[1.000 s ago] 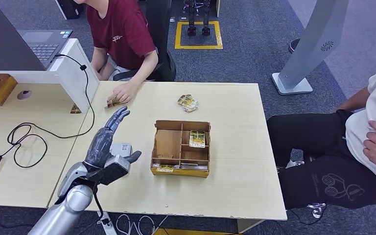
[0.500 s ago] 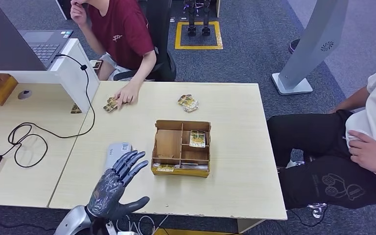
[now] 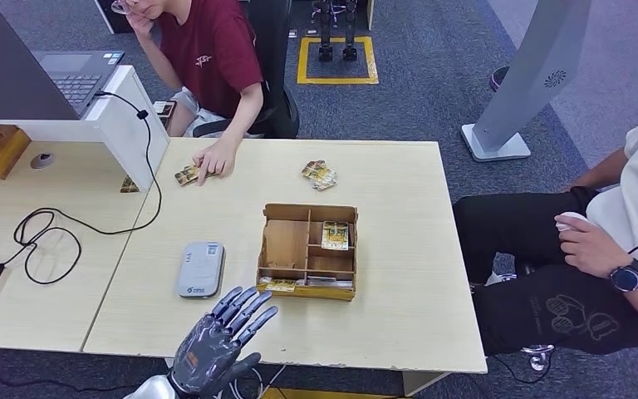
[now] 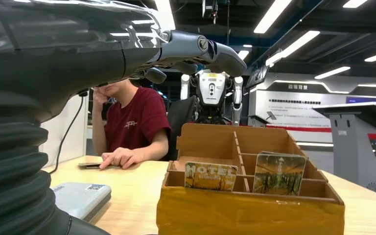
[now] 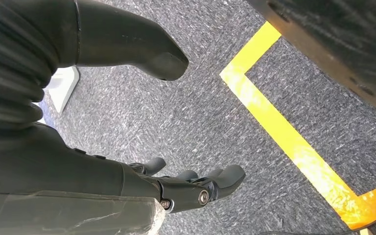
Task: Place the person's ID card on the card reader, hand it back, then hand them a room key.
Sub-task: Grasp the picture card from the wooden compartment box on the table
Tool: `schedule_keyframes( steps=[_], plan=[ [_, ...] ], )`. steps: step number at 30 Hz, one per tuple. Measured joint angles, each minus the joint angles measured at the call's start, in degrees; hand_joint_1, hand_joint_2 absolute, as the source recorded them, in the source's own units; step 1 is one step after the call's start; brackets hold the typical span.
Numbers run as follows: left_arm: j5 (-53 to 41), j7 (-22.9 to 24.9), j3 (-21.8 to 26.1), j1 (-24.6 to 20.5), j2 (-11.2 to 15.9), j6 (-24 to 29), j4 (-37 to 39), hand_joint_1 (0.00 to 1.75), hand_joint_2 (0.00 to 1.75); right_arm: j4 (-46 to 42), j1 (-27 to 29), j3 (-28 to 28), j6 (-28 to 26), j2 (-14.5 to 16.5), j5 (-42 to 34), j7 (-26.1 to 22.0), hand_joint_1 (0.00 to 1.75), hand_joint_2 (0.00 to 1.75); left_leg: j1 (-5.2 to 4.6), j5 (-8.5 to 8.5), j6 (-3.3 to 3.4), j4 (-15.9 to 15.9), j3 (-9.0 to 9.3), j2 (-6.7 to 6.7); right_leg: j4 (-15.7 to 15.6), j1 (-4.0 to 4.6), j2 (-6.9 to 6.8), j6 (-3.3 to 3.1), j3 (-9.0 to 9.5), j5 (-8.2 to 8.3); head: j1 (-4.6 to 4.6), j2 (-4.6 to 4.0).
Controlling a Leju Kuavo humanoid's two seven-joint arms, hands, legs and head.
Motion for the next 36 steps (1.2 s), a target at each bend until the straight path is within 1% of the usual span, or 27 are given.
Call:
schedule_keyframes(
  steps=[7,13,24,36],
  plan=[
    [-0.4,3.7,-1.3,-3.1,-3.4,-0.1,4.0,0.0,1.75,0.2,0.0,1.0,0.0,0.0,-0.9,0.5,0.0,1.75,-0.01,0.0,0.0,0.0,0.0,-0.01,0.0,0.0,0.0,0.01,0.0,0.01,0.0,0.01],
    [0.9,5.2,-1.4,-5.4,-5.7,-0.3,5.8,0.0,1.75,0.2,0.0,1.5,0.0,0.0,-1.5,0.5,0.0,1.75,0.0,0.0,0.0,0.0,0.0,-0.01,0.0,0.0,0.0,0.0,0.0,0.01,-0.01,0.01],
    [1.9,6.2,-1.3,-6.9,-7.4,-1.0,7.8,0.0,1.75,0.4,0.0,2.4,0.0,0.0,-2.0,0.6,0.0,1.75,0.0,0.0,0.0,0.0,-0.01,-0.01,0.0,0.0,0.01,0.01,0.0,0.01,0.0,0.01],
    [-1.5,8.4,-1.3,-8.4,-9.0,-0.4,12.8,0.0,1.75,0.4,-0.1,3.2,0.0,0.0,-2.7,0.6,0.0,1.75,0.0,0.0,0.0,0.0,-0.01,-0.01,0.0,0.0,0.01,0.0,0.0,0.01,-0.01,0.01]
  ],
)
